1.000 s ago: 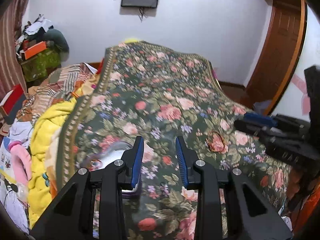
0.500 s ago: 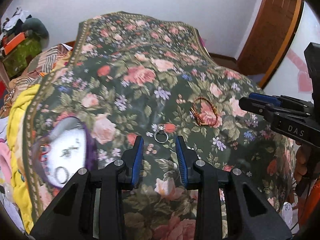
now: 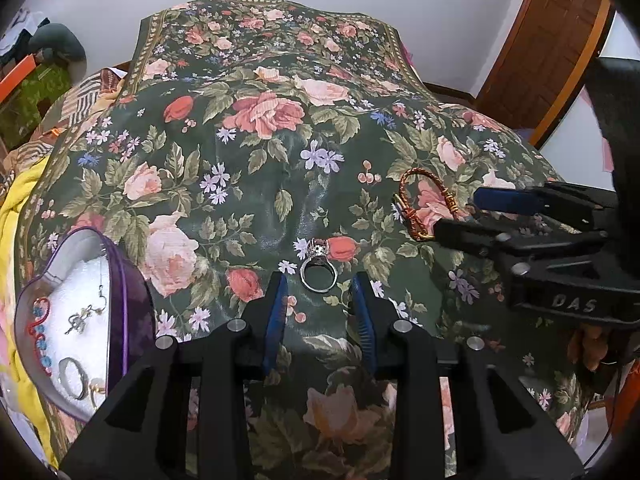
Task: Organize jewelry
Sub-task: 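Grasp a silver ring with the left tool while the right tool grasps the braided bracelet, then carry the silver ring and braided bracelet over the heart tin with both tools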
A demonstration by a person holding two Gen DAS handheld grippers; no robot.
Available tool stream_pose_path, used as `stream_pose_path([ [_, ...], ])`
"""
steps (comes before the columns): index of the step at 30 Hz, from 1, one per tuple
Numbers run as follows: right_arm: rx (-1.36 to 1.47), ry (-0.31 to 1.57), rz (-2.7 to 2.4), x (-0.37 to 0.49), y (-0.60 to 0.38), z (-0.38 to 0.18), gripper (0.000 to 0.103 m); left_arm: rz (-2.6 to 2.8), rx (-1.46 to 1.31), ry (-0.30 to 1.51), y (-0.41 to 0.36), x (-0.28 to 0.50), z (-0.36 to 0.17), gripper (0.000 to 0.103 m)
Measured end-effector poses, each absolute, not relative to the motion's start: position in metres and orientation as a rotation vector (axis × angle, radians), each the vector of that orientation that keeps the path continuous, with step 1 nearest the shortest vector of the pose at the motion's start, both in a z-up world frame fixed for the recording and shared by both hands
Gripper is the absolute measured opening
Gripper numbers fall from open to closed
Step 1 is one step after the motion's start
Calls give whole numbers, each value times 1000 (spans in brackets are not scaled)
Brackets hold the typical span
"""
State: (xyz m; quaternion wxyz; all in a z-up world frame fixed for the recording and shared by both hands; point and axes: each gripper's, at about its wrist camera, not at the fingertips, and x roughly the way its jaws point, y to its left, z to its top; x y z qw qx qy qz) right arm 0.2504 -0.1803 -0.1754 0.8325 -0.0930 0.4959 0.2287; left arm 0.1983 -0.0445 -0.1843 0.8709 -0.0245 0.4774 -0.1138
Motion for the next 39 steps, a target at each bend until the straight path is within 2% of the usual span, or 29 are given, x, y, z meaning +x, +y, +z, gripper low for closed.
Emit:
stream_pose_path([
  [5, -240, 1098, 496, 255, -174, -186, 57, -237, -61, 999, -44, 204, -189, 33],
  [14, -288, 1074, 474, 254, -167, -188, 56, -227, -56, 1000, -47, 208, -191, 33],
  [16, -291, 1068, 461, 257, -167, -189, 49, -224, -51, 999, -49, 208, -191, 32],
  [18, -288, 1064, 466, 259, -166, -188, 24, -223, -53, 1000, -49, 208, -191, 26],
  [20, -283, 1064, 470, 259, -167, -188, 14, -223, -75, 1002, -45, 207, -191, 23],
  [21, -280, 1064, 472, 259, -168, -187, 12, -222, -82, 1002, -44, 207, -191, 20],
  [31, -228, 1008, 489, 245, -177, -158, 12, -214, -70, 988, -44, 196, -181, 20],
  [39, -209, 887, 514, 229, -172, -112, 12, -177, -64, 868, -30, 172, -133, 20],
])
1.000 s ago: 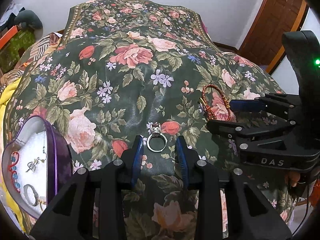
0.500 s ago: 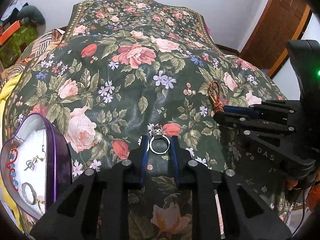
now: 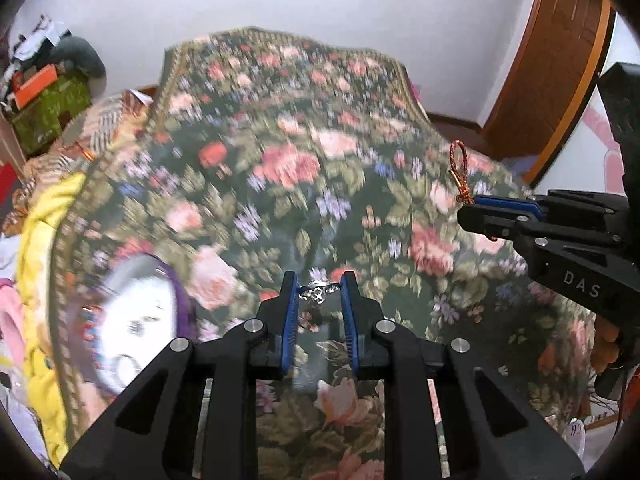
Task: Organize jewelry
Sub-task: 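Carry the silver ring and braided bracelet over the heart tin with both tools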
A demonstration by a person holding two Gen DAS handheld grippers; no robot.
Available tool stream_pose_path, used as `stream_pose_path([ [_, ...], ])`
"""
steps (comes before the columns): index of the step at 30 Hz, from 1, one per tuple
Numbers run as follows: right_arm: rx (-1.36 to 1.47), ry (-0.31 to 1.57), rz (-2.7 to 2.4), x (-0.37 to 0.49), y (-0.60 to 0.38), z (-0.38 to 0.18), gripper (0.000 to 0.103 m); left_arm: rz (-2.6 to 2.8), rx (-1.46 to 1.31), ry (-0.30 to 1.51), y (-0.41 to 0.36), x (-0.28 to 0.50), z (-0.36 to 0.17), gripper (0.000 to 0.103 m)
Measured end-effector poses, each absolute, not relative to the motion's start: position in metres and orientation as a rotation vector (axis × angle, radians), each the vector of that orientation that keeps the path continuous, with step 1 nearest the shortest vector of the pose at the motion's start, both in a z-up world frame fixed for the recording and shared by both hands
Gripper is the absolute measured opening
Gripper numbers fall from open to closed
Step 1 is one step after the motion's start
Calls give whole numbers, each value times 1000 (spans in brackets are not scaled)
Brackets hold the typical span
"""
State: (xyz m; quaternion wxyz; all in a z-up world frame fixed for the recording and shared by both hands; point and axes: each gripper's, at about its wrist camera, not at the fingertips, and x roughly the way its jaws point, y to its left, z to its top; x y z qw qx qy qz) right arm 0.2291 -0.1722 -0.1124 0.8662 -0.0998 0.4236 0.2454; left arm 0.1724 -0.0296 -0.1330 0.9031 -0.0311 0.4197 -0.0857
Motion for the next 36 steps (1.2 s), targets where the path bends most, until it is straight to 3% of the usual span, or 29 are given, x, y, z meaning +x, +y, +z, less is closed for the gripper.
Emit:
stream_pose_path([
  [17, -194, 722, 674, 191, -110, -58, 12, -43, -72, 630, 38, 118, -49, 20],
  [36, -222, 786, 818, 182, -36, -82, 12, 34, -150, 637, 100, 110, -65, 20],
])
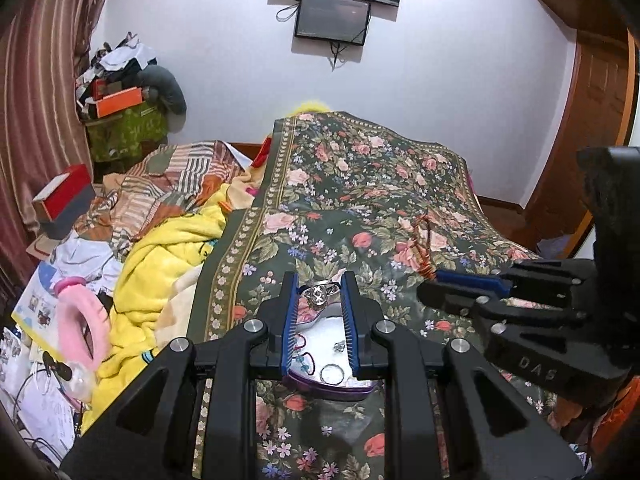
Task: Organize jewelry
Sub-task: 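Carry the silver ring and braided bracelet over the heart tin with both tools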
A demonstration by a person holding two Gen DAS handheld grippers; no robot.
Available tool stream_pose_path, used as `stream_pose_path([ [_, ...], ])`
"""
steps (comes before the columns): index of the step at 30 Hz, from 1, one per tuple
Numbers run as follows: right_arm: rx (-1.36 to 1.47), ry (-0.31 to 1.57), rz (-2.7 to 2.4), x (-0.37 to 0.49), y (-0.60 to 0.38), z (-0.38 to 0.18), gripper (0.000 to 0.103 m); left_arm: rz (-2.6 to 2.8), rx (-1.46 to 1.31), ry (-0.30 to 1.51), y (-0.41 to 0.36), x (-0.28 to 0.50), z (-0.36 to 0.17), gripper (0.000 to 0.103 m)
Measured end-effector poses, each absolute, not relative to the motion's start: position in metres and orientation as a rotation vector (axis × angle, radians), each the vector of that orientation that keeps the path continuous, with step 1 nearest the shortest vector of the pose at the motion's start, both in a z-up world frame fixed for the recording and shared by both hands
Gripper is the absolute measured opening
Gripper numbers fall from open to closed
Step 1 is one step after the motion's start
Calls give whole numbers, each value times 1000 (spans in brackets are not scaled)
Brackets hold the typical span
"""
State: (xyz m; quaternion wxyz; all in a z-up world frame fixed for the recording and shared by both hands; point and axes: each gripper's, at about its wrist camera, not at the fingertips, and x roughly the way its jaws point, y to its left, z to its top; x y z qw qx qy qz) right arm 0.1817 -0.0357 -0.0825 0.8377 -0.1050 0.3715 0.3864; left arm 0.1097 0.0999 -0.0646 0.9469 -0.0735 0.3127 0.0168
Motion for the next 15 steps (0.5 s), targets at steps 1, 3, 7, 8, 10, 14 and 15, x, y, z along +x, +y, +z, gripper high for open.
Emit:
stream_pose_path([
  [1, -225, 797, 823, 183, -32, -87, 12, 35, -153, 642, 102, 111, -68, 20],
  [3, -224, 811, 831, 183, -28, -92, 12, 33, -157, 654, 104, 114, -73, 20],
  [7, -229, 853, 845, 186, -19, -108, 12, 35, -162, 692, 109, 122, -86, 20],
  [8, -229, 863, 849, 187, -17, -112, 12, 32, -167, 701, 110, 124, -90, 20],
  [10, -228, 879, 858, 189, -14, -117, 12, 30, -169, 711, 110, 126, -94, 20],
  [14, -238, 890, 882, 188, -9, -124, 12, 31, -166, 731, 108, 130, -102, 20],
  [15, -240, 892, 888, 189, -8, -125, 12, 33, -164, 735, 108, 131, -103, 20],
])
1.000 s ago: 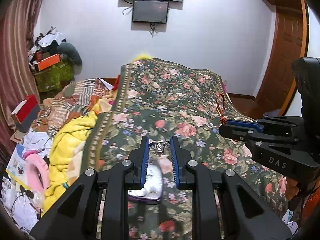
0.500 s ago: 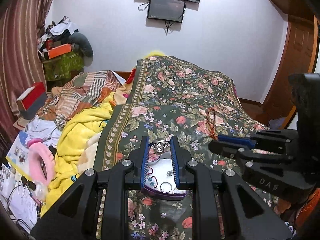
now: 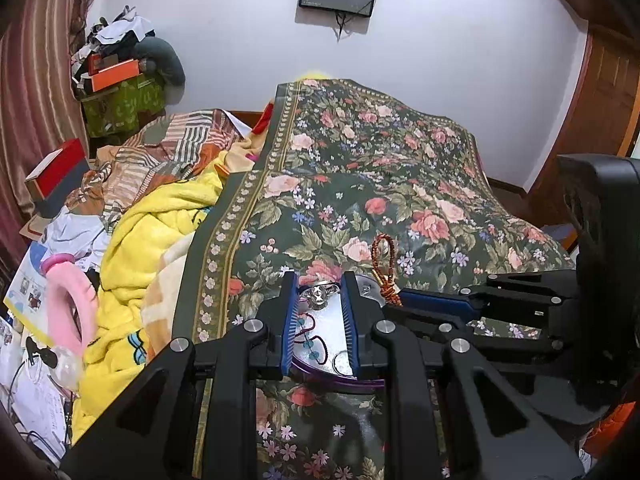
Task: Organize jewelry
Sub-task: 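Carry the silver ring and braided bracelet over the heart tin with both tools, then open both tools to drop the ring and bracelet into the heart tin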
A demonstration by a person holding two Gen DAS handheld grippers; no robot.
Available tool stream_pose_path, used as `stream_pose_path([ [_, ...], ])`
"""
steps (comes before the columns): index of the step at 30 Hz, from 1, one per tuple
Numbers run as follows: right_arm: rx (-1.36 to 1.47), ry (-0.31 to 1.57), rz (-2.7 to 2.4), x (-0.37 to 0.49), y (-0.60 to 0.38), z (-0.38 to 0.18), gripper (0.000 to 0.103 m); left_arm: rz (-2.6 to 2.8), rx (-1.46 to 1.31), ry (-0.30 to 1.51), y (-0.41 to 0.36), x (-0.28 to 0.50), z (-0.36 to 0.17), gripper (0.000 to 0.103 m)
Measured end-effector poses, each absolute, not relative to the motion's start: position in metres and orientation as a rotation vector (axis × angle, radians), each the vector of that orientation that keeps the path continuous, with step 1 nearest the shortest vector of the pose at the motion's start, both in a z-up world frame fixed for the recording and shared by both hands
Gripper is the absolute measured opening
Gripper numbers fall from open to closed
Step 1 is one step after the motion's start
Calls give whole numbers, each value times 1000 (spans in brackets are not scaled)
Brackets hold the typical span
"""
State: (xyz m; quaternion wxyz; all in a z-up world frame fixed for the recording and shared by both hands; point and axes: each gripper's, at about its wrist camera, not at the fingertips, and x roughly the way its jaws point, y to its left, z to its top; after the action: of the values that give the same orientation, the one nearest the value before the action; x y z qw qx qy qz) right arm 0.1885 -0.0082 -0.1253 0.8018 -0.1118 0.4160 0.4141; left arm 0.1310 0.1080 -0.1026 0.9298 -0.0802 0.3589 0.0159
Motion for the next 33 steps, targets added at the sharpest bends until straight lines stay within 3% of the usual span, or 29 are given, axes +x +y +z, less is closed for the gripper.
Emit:
stream_pose_path([
  [19, -281, 873, 917, 188, 0, -138, 12, 27, -156, 781, 106, 142, -114, 20],
  [23, -289, 869, 909, 188, -1, -138, 20, 31, -156, 780, 107, 140, -111, 20],
  [29, -297, 858, 891, 188, -2, -136, 35, 59, -178, 770, 114, 132, -106, 28],
  [33, -294, 855, 884, 188, -2, -134, 37, 76, -185, 761, 119, 125, -102, 33],
])
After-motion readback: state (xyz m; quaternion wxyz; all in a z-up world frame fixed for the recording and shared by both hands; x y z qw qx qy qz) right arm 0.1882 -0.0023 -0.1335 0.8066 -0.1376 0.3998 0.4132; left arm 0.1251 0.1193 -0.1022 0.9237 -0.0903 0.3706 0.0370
